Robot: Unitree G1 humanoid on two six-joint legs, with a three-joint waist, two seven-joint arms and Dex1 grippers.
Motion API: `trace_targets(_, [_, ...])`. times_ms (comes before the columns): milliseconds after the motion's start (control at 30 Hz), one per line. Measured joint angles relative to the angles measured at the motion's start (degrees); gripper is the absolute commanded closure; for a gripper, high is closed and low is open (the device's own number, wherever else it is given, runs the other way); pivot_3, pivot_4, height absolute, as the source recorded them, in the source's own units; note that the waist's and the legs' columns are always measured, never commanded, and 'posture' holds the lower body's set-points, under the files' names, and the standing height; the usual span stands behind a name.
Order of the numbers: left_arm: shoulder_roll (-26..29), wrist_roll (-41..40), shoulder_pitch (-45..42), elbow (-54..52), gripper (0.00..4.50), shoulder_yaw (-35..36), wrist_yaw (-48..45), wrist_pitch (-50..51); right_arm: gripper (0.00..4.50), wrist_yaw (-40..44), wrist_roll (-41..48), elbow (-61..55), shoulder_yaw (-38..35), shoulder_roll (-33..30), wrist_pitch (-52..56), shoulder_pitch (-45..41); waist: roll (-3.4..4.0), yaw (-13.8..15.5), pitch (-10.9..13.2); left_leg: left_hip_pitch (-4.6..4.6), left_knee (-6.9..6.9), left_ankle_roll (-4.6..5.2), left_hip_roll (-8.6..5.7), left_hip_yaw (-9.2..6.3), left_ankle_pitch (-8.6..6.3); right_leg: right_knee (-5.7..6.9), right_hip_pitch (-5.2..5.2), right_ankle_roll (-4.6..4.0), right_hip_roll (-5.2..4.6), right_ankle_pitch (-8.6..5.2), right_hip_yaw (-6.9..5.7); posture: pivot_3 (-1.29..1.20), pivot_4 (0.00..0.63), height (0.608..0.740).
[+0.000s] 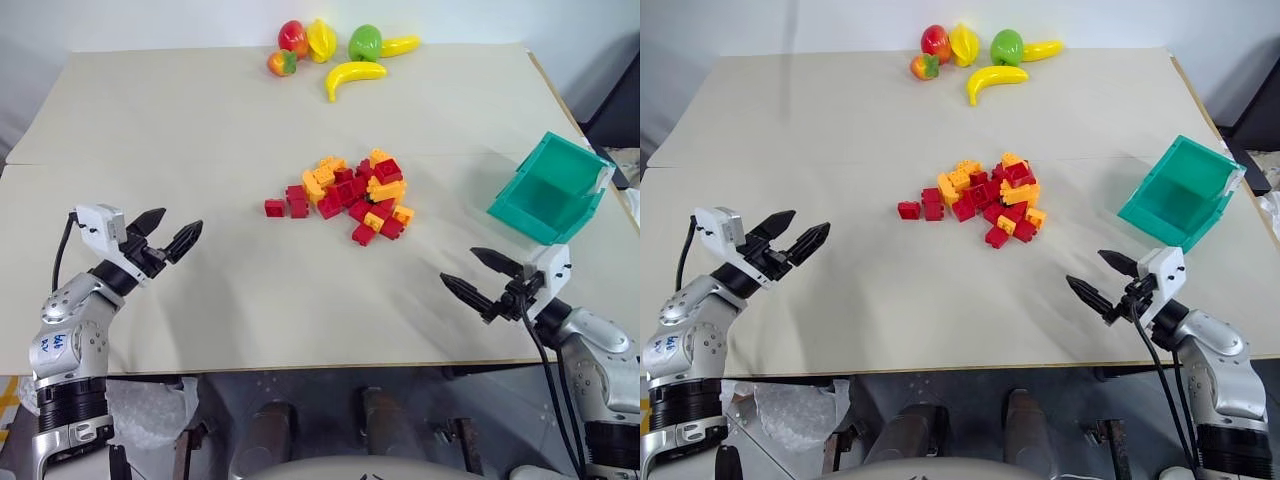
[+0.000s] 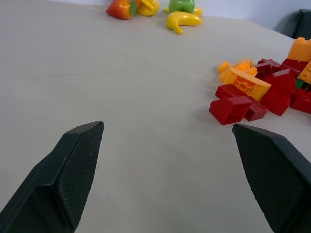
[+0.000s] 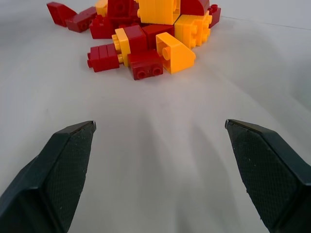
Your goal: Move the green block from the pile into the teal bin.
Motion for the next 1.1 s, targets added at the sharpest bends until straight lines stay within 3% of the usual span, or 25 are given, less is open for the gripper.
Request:
trace_targets(367, [1.56, 4.52, -1.49, 0.24, 0.00, -3.44, 0.16, -1.45, 0.03, -1.97, 0.07, -3.12, 0.44, 0.46, 1.63, 0.56, 0.00, -0.06, 0.00, 0.00, 0.01, 0.00, 0.00, 0.00, 0.00, 0.04, -0.01, 0.00, 0.01, 0.00, 0.01, 0.00, 0.150, 0.740])
trace_targets(500, [2.96, 6.19, -1.72, 0.40, 0.00, -6.38, -3.99, -4.58, 0.03, -4.27, 0.10, -10.93, 4.33, 0.16, 6.87, -0.77, 0.00, -0.11, 0.00, 0.00, 0.02, -0.01, 0.01, 0.01, 0.00, 0.04, -0.03, 0.00, 0.01, 0.00, 0.02, 0.00, 0.150, 0.740])
trace_targets(600, [4.28, 7.56, -2.94, 1.59, 0.00, -8.39, -8.06, -8.09, 0.03, -10.81, -0.89, -16.82, 8.74, 2.41, 12.56, -6.74, 0.01, -0.24, 0.00, 0.00, 0.04, -0.06, 0.01, 0.01, 0.03, 0.11, -0.08, 0.00, 0.00, 0.00, 0.04, 0.00, 0.150, 0.740])
trace_targets(700, [4.71, 7.63, -4.24, 4.05, 0.00, -9.79, -12.37, -10.84, 0.64, -18.13, -3.35, -20.36, 14.57, 5.94, 19.37, -13.45, 0.00, -0.10, -0.01, -0.02, 0.04, -0.07, 0.01, -0.05, 0.04, 0.13, -0.10, -0.03, 0.00, -0.01, -0.02, 0.00, 0.150, 0.740])
trace_targets(800, [3.68, 6.64, -6.45, 6.46, 0.00, -10.73, -17.77, -14.21, 1.68, -25.72, -7.48, -19.55, 21.35, 12.05, 26.26, -21.79, 0.00, -0.23, -0.01, -0.42, 0.23, -0.08, -0.02, -0.06, 0.05, 0.26, -0.49, -0.03, -0.02, -0.01, -0.03, 0.00, 0.150, 0.740])
trace_targets(967, [3.22, 6.15, -9.28, 9.80, 0.00, -11.40, -23.61, -18.12, 3.49, -33.09, -12.48, -12.45, 25.97, 19.84, 30.58, -33.73, 0.00, -0.45, -0.01, -0.55, 0.22, -0.09, -0.06, -0.06, 0.06, 0.35, -0.63, -0.03, -0.01, -0.01, -0.11, 0.00, 0.150, 0.740])
trace_targets(1100, [3.07, 5.85, -10.99, 12.92, 0.00, -11.68, -26.98, -20.82, 4.47, -35.94, -16.13, -1.36, 28.04, 25.76, 29.73, -40.01, 0.00, -1.26, -0.02, -0.58, 0.21, -0.06, -0.12, -0.12, 0.06, 0.45, -0.61, -0.03, -0.04, -0.01, -0.28, 0.00, 0.150, 0.740])
